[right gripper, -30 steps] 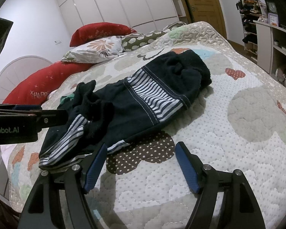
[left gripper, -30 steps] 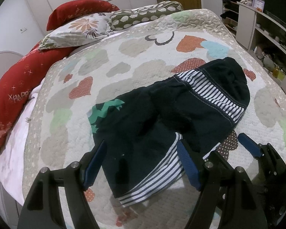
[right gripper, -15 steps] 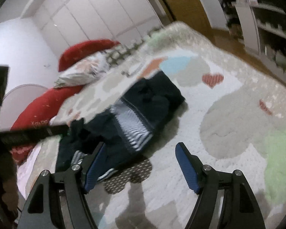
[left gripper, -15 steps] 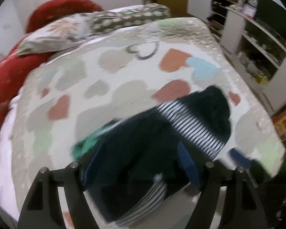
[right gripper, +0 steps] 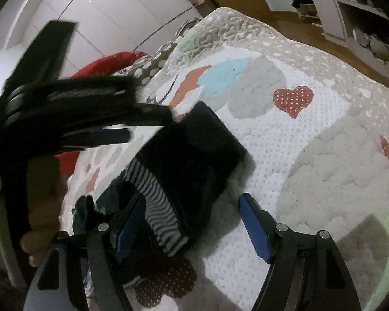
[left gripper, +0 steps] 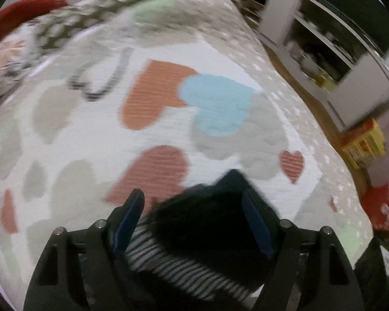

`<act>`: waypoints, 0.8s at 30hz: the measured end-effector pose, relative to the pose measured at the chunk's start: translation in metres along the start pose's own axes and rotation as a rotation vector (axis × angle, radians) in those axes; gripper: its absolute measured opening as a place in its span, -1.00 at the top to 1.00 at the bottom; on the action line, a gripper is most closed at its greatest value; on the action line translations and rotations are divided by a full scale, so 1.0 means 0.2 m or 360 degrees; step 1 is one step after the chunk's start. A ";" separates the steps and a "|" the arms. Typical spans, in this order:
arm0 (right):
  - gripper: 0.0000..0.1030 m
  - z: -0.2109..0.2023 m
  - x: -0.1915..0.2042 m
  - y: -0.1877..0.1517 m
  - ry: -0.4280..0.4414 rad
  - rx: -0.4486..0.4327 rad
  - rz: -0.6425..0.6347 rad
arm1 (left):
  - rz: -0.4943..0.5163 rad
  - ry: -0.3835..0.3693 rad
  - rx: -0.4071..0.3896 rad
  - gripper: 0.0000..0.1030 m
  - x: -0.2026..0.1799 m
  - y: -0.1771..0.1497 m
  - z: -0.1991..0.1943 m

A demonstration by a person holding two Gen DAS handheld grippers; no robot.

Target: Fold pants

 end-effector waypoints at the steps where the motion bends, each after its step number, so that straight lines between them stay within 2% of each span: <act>1: -0.51 0.00 0.00 0.00 -0.0001 -0.0005 0.0005 | 0.0017 -0.0034 0.0023 -0.48 -0.02 0.01 0.03; 3: -0.51 0.01 0.00 0.00 0.0003 -0.0027 0.0019 | 0.0075 -0.0081 0.0071 -0.48 -0.07 0.02 0.08; 5: -0.50 0.01 0.00 0.01 0.0009 -0.0047 0.0029 | 0.0100 -0.0079 0.0090 -0.47 -0.08 0.02 0.09; 7: -0.49 0.01 -0.02 0.00 0.0047 -0.0069 0.0046 | 0.0138 -0.0115 0.0131 -0.06 -0.10 0.00 0.10; 8: -0.38 0.00 -0.02 0.00 0.0066 -0.0078 0.0048 | 0.0154 -0.0102 0.0143 0.30 -0.10 0.00 0.10; 9: 0.02 0.00 -0.02 0.01 0.0092 -0.0086 0.0050 | 0.0164 -0.0057 0.0137 0.46 -0.11 -0.01 0.09; 11: 0.47 0.02 -0.03 0.01 0.0153 -0.0057 0.0081 | 0.0189 -0.0033 0.0091 0.57 -0.10 -0.03 0.04; 15: 0.62 0.00 -0.03 0.01 0.0264 -0.0042 0.0097 | 0.0148 -0.0027 0.0011 0.61 -0.07 -0.08 -0.07; 24: 0.65 -0.12 0.18 -0.05 0.0356 -0.0080 -0.0167 | 0.0076 0.0047 -0.0146 0.61 0.03 -0.25 -0.35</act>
Point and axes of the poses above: each gripper's, at about its wrist camera, not at the fingertips, and z roughly the way its jaws point, x to its left, y to its top, the point moved 1 cm from there along z, roughly the way its jaws point, and after that the axes turned 2 degrees about -x, right-handed, at the moved point
